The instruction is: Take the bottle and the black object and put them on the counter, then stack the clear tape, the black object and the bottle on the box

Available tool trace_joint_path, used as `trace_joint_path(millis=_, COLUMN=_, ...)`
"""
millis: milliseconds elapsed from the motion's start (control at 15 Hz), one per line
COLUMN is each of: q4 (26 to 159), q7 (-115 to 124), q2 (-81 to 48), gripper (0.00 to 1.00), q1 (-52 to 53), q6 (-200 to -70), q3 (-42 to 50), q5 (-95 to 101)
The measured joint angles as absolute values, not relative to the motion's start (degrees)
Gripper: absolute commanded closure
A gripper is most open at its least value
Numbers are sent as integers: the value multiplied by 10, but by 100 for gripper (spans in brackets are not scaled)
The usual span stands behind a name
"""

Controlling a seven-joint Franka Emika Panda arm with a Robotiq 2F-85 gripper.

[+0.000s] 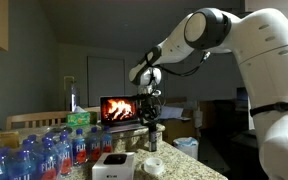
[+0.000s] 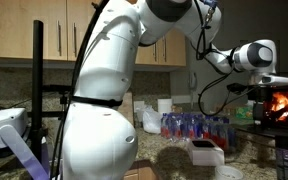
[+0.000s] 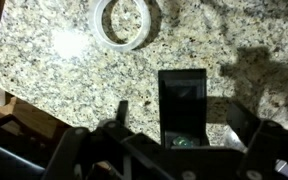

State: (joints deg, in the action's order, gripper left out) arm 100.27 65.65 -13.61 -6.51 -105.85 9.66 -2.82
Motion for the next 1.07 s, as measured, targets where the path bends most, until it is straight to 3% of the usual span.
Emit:
trace_joint_path(millis=133, q4=1003, q7=657, q2=-137, gripper=0, q1=-65, q6=-1058, q3=96, q5=-28)
trace_joint_path(millis=200, q4=1003, q7=657, q2=-137, gripper=25, q1=-65, q6=-1058, q3=96, q5=-28)
trace_joint_path(millis=267, q4=1003, q7=657, q2=-137, gripper=26, q1=-65, q6=-1058, q3=96, q5=-28)
trace_joint_path(millis=800, q4=1003, q7=657, q2=-142, gripper=79, q1=-65, q6=-1058, q3=96, q5=-28)
trace_joint_path(millis=1067, q4=1002, q7=657, q2=-142, gripper=81, q1=-65, q6=-1059, q3=96, q5=-28)
